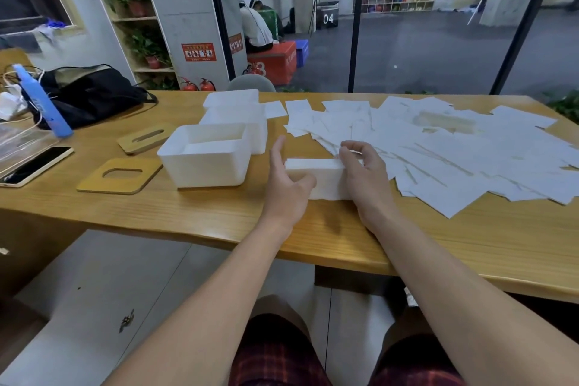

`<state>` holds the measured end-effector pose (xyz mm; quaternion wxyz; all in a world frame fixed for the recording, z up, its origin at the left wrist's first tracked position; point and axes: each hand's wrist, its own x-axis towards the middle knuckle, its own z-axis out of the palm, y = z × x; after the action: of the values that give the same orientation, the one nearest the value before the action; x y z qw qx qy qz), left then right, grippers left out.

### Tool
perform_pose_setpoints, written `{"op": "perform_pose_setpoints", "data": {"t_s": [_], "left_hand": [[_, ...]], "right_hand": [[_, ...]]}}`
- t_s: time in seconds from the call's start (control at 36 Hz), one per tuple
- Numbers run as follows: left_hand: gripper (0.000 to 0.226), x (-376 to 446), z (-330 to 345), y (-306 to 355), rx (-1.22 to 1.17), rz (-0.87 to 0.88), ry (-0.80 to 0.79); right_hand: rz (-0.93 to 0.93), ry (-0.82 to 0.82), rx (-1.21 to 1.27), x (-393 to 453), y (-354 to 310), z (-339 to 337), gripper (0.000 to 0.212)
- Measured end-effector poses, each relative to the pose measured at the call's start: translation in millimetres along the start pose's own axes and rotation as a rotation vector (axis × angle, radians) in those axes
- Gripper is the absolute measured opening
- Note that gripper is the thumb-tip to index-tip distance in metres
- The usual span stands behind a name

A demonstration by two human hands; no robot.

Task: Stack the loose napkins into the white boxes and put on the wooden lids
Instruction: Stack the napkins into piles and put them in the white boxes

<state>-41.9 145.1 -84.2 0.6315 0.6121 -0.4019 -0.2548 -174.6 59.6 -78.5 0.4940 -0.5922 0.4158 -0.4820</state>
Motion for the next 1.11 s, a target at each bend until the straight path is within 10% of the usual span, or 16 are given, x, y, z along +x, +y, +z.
{"op": "perform_pose_setpoints", "data": {"t_s": [0.42,0.67,1.11], "left_hand": [[0.058,4.2,-4.2,-3.0,-0.102,-0.032,0.037],[0.056,0.0,-5.3,-1.5,0.045,0.015,0.007],[0.073,-15.3,-120.6,64.4,0.367,0.137,-0.156]], "right_hand": [[-0.037,-0.443,-0.128,-13.2,-7.9,-54.0,0.049],[-0.089,-0.339,-0.121,-12.7,-5.3,-57.9,0.011],[-0.086,-0.417,-0.052,-22.9,-57.1,-2.7,0.036]]}}
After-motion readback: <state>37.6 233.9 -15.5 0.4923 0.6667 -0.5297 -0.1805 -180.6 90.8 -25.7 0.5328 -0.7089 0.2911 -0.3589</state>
